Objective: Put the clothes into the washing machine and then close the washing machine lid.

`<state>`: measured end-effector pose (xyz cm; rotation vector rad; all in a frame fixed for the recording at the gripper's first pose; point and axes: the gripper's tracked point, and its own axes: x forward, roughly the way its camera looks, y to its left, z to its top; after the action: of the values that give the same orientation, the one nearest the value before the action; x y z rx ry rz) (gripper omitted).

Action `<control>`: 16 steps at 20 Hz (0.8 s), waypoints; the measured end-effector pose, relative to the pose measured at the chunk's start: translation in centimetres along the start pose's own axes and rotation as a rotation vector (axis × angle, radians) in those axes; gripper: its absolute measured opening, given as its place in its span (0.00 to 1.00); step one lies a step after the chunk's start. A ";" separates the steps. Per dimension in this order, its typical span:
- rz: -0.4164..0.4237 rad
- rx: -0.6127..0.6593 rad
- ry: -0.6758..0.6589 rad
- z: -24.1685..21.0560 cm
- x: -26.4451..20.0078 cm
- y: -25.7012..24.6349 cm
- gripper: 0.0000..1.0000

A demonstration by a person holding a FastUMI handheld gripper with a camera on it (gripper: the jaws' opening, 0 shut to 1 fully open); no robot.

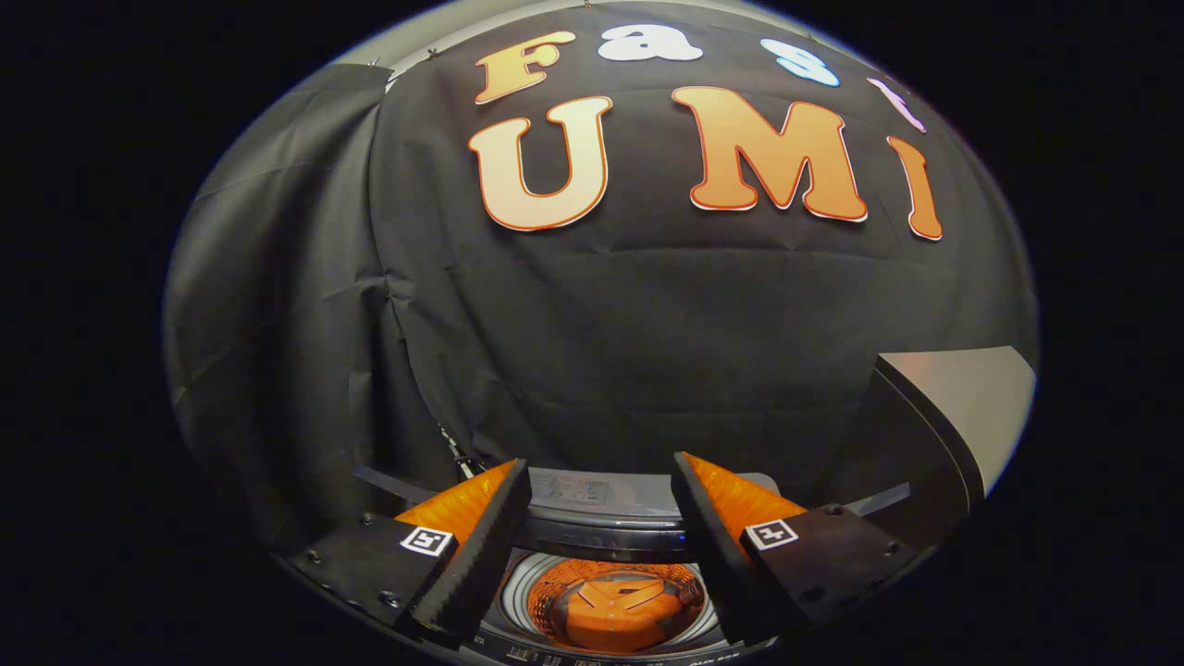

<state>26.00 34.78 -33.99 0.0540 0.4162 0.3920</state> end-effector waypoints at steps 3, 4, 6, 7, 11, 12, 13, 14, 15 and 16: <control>0.000 0.002 0.001 -0.6 0.0 0.1 0.99; 0.001 0.002 -0.001 -0.6 -0.1 0.1 0.99; 0.004 0.005 0.006 -1.0 -0.3 0.1 0.99; 0.004 0.006 0.014 -1.4 -0.6 0.2 0.99; -0.014 -0.001 0.059 -3.3 -0.6 -0.1 0.99; -0.020 -0.012 0.115 -4.7 -0.6 -0.4 0.99; -0.013 -0.008 0.140 -5.8 -0.7 0.0 0.99; -0.011 -0.001 0.143 -6.0 -0.7 -0.2 0.99; -0.013 0.004 0.142 -6.2 -0.1 -0.1 0.99; -0.015 0.007 0.145 -6.3 -0.1 -0.1 0.99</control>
<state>23.43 34.49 -39.69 0.0293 0.5611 0.3805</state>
